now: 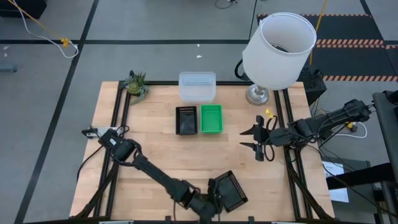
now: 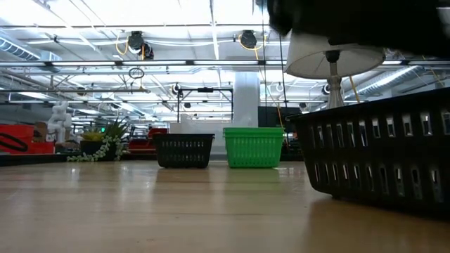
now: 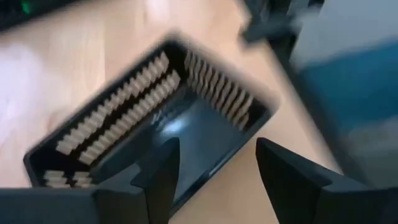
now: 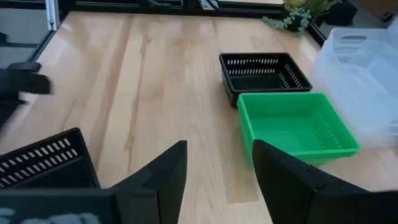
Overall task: Stack baskets by color
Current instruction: Stack the bottom black bin on the top stacked black bin
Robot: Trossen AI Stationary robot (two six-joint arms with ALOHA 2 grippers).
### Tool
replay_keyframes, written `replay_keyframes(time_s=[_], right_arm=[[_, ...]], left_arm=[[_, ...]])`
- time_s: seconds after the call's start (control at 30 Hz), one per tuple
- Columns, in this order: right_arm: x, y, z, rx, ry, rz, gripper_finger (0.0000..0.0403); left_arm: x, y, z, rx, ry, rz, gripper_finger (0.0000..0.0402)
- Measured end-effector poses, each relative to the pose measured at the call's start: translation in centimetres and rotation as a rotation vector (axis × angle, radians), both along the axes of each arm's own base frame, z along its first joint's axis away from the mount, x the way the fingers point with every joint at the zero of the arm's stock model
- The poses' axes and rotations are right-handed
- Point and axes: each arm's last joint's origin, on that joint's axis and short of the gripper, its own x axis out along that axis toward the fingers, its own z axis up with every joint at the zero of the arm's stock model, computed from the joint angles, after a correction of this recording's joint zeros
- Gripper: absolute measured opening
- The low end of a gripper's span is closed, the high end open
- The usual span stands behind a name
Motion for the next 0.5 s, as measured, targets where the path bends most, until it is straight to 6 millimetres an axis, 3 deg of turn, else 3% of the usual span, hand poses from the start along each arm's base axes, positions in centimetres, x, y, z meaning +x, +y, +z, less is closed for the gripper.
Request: replay_keyframes(time_s=[0.17,0.33,0.5], right_arm=[[0.0,0.0,0.0,-0.016,0.003,0.009,0.0176],[0.0,0.0,0.0,-0.02,0.004,0.011,0.0176],[0.0,0.0,0.0,-0.02,0.004,0.01,0.0176]], left_arm=[[0.7,2.5,-1.1,0.055,0.111,-0.021,0.0181],[0.1,4.4,-1.9,0.181,0.265,-0.015,0.0129],[-1.1,5.4,-0.8,0.304,0.333,0.036,0.0078]])
